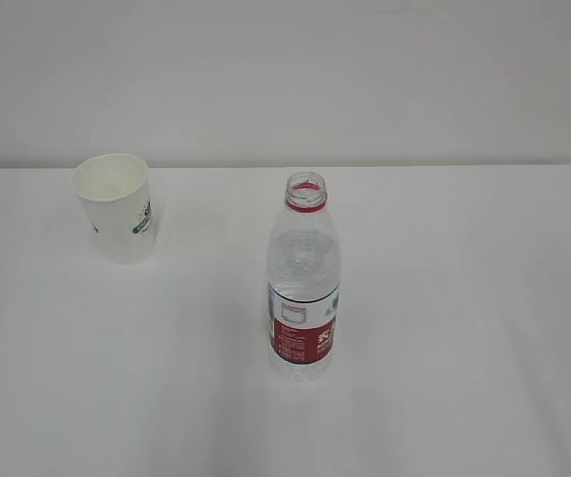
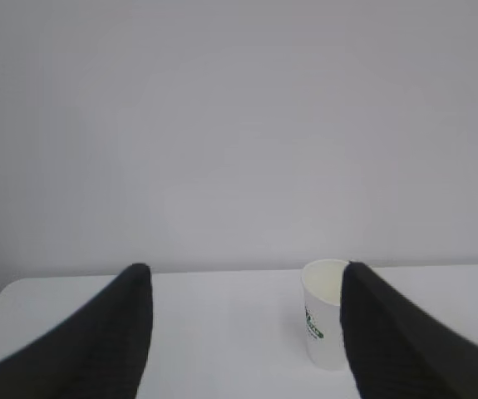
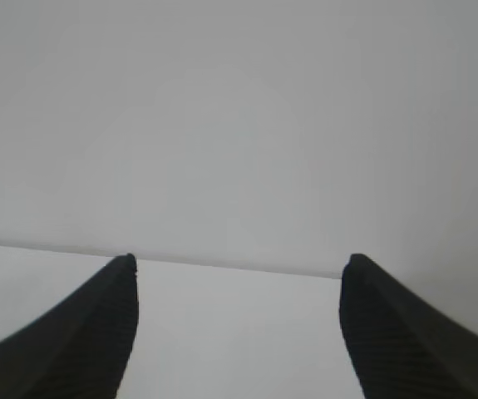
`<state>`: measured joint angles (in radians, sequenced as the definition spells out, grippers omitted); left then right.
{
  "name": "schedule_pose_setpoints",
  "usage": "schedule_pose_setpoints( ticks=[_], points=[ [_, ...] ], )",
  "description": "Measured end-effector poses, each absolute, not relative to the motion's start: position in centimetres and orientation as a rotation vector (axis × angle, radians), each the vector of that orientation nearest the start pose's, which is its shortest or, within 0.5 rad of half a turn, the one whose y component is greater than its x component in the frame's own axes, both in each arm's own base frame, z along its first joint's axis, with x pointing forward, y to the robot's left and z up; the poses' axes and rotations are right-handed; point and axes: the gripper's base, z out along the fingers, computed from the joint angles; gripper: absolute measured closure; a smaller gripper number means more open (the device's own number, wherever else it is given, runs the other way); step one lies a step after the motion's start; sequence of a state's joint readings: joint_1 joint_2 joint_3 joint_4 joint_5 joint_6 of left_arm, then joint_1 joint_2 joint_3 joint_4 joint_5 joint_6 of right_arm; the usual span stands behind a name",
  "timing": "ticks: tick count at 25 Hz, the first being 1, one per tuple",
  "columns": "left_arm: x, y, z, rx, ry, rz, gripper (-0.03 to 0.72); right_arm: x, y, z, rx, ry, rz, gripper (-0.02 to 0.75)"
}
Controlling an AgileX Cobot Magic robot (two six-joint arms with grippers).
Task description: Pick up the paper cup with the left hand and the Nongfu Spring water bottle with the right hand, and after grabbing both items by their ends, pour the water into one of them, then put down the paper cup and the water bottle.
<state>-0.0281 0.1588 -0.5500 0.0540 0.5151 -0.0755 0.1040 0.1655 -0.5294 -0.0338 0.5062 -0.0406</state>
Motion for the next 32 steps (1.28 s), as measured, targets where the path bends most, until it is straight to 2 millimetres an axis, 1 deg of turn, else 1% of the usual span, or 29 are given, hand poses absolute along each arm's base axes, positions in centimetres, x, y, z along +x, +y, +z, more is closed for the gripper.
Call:
schedule_pose_setpoints(
  ticks=[3, 5, 14, 18, 25, 32],
  points=[
    [3.2, 0.1, 33.9, -0.020, 1.587, -0.023, 0.172, 3.9, 0.3, 33.3, -0.134, 1.620, 0.009, 0.170],
    [3.6, 0.1, 33.9, -0.019, 1.600, -0.023, 0.172, 4.2, 0.3, 33.4, -0.138, 1.617, 0.005, 0.170],
    [6.7, 0.0, 33.5, -0.017, 1.715, -0.020, 0.172, 6.0, 0.5, 33.4, -0.154, 1.645, -0.005, 0.170],
    [8.0, 0.0, 33.6, -0.011, 1.711, -0.017, 0.172, 6.8, 0.6, 33.7, -0.155, 1.623, -0.005, 0.170],
    [10.0, -0.1, 33.7, 0.007, 1.694, -0.002, 0.172, 8.6, 0.8, 33.5, -0.160, 1.663, -0.005, 0.170],
    [11.2, -0.2, 33.8, 0.013, 1.678, -0.004, 0.172, 10.2, 1.0, 33.5, -0.163, 1.661, -0.003, 0.170]
  ],
)
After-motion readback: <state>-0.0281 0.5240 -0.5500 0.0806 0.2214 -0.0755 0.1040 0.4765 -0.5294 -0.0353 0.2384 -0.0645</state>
